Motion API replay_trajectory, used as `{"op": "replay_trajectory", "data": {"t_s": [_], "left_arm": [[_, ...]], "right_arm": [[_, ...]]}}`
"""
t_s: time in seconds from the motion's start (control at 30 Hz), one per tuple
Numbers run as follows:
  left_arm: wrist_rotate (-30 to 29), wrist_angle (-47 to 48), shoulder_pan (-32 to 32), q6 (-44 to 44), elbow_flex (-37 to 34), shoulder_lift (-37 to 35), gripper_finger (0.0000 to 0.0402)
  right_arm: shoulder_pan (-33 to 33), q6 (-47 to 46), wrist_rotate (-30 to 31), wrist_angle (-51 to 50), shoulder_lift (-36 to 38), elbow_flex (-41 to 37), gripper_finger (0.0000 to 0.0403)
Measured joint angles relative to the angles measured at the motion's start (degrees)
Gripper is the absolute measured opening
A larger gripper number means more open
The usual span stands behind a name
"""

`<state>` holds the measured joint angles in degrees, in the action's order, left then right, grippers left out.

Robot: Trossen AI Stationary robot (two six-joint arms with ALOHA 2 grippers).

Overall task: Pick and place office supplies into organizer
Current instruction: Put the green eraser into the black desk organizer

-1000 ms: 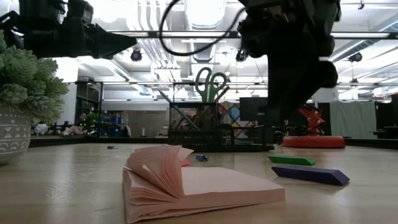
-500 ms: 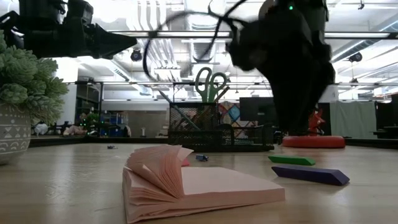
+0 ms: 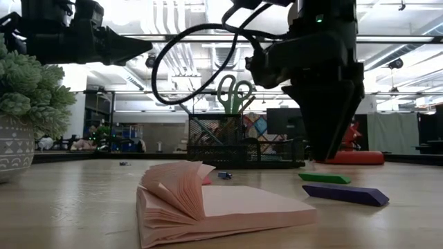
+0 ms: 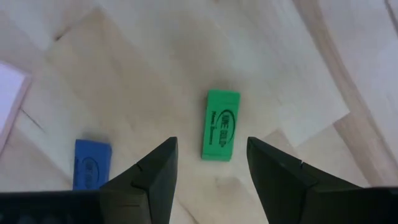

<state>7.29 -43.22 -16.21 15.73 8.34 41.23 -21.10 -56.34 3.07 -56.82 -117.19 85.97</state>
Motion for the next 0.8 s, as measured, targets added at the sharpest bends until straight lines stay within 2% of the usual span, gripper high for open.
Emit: {"op": "replay_trajectory", "data": {"t_s": [0.8], "left_arm": [[0.0,0.0,0.0,0.1,0.0,0.0,0.0059]], "right_arm": [[1.6,0.9,-0.2,3.8,-0.1,-2.7,0.0183]]}}
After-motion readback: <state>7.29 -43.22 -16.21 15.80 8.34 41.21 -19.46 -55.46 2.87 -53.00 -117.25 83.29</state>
